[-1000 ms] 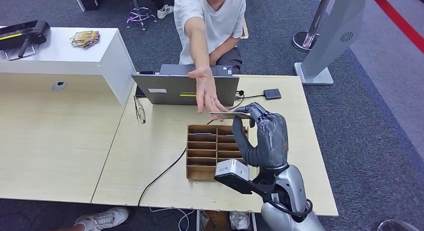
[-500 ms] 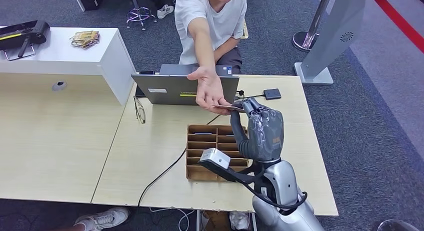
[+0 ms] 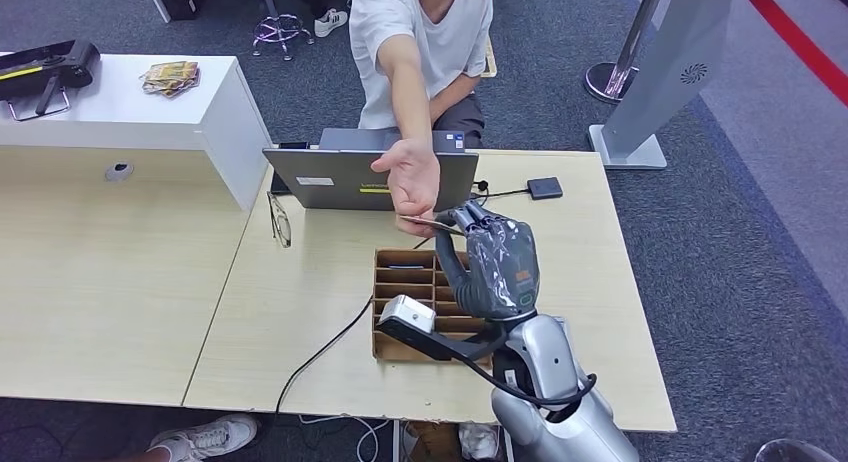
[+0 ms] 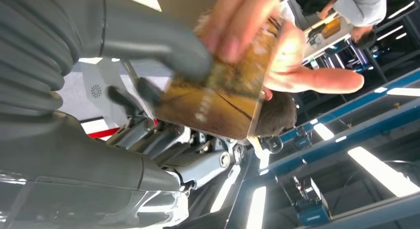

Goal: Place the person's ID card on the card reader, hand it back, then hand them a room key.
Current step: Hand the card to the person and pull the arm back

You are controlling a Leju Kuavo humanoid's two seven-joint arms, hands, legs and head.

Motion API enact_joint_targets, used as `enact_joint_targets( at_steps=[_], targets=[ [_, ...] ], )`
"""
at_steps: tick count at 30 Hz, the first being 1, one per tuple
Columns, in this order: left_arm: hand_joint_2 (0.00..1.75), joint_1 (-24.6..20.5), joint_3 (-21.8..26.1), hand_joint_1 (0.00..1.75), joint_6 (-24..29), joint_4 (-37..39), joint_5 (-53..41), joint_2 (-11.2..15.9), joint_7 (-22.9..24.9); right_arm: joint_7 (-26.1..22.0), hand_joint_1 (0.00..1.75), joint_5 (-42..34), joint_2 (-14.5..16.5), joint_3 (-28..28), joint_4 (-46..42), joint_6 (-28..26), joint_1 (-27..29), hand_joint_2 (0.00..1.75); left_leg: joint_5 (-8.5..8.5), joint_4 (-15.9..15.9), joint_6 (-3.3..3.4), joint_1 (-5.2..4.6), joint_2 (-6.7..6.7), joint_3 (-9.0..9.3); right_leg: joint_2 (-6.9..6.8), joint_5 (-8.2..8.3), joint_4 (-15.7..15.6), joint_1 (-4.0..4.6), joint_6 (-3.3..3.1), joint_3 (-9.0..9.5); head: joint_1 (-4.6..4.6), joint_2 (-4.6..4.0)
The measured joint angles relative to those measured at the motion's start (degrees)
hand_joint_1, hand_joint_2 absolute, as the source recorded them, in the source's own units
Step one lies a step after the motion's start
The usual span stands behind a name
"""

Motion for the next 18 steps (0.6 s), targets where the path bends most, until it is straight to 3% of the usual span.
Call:
enact_joint_targets(
  at_steps=[10, 14, 18],
  targets=[
    [0.0, 0.0, -0.03, 0.0, 0.01, 0.0, 0.2, 0.0, 0.0, 0.0, 0.0, -0.39, 0.02, 0.44, 0.5, 0.01, -0.1, 1.75, 0.0, 0.0, 0.0, 0.0, 0.0, 0.0, 0.0, 0.0, 0.0, 0.0, 0.0, 0.0, 0.01, 0.0],
    [0.0, 0.0, -0.03, 0.0, 0.1, 0.0, 0.41, 0.0, 0.0, -0.22, 0.0, -0.6, 0.02, 0.54, 0.49, -0.14, -0.09, 0.0, 0.0, 0.0, 0.0, 0.0, 0.0, 0.01, 0.0, 0.0, 0.0, 0.0, 0.0, 0.0, 0.01, 0.0],
    [0.0, 0.01, -0.03, 0.0, 0.35, 0.0, 0.93, 0.0, -0.04, -1.53, 0.0, -3.2, 0.02, 0.58, 0.09, -0.23, 0.14, 0.0, 0.0, 0.0, 0.0, 0.0, 0.0, 0.01, 0.0, 0.0, 0.0, 0.0, 0.0, 0.0, 0.0, 0.0]
  ],
)
